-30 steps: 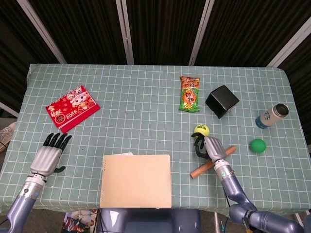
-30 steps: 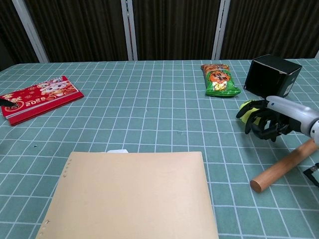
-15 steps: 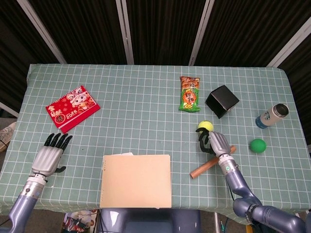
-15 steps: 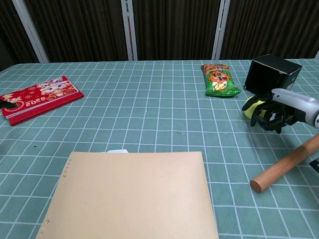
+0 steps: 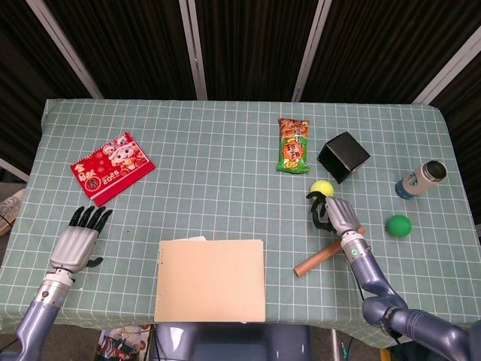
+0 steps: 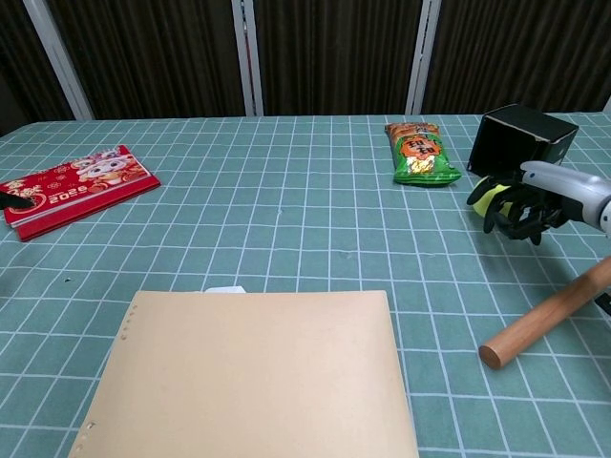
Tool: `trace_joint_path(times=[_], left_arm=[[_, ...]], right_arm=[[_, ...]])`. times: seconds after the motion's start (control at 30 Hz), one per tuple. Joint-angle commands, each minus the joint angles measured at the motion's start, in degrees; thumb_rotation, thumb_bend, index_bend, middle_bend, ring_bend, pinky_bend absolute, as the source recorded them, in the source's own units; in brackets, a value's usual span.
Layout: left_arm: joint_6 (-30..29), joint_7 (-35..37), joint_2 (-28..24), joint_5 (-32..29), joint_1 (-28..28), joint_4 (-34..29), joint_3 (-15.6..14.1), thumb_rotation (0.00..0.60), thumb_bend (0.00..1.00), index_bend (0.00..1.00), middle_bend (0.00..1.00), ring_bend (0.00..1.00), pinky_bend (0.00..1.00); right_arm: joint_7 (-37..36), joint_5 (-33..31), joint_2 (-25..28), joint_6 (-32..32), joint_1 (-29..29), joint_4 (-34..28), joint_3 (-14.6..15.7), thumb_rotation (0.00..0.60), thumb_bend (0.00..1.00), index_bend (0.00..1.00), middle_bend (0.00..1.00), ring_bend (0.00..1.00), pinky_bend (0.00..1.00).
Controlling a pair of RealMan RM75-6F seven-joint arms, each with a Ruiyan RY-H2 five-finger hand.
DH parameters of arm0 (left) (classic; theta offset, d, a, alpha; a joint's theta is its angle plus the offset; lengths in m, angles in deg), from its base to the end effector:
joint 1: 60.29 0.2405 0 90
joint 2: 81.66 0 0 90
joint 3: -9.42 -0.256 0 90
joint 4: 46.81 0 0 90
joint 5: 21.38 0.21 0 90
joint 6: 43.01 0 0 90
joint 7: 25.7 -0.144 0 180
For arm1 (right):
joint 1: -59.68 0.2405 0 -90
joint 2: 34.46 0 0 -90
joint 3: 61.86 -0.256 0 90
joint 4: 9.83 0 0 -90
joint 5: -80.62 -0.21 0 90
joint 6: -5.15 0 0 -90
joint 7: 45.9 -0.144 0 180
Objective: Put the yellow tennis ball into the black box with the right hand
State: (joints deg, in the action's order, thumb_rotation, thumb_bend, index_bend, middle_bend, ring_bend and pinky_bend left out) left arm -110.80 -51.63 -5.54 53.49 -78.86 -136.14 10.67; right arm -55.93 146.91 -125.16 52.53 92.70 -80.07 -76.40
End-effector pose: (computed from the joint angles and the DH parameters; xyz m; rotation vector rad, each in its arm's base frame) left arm -0.2870 0.2382 0.0575 -1.7175 -0.8184 -0.5827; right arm -0.2441 -0.3530 -0.0062 1.4958 -1.4439 1.0017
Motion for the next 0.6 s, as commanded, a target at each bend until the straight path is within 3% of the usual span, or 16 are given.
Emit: trace_joint_path(times=[0.03, 0.6], left_arm=[[0.11, -0.27, 0.18, -0.23, -0.10, 0.04, 0.03, 0.600, 0.08, 0.00, 0.05, 0.00, 0.00], [1.58, -1.89, 1.40, -2.83, -1.12, 0.93, 0.45, 0.600, 0.08, 0.00, 0.05, 0.00, 0.00]], right_arm=[[-0.54, 0.13, -0.33, -0.50, 0.45, 0.92, 0.08, 0.600, 0.65, 0.27, 0.47, 0.53, 0.62], [-4.80, 1.30, -1.94, -3.96, 3.33, 8.06, 0.06, 0.600, 0.64, 0.27, 0.47, 0.49, 0.61]])
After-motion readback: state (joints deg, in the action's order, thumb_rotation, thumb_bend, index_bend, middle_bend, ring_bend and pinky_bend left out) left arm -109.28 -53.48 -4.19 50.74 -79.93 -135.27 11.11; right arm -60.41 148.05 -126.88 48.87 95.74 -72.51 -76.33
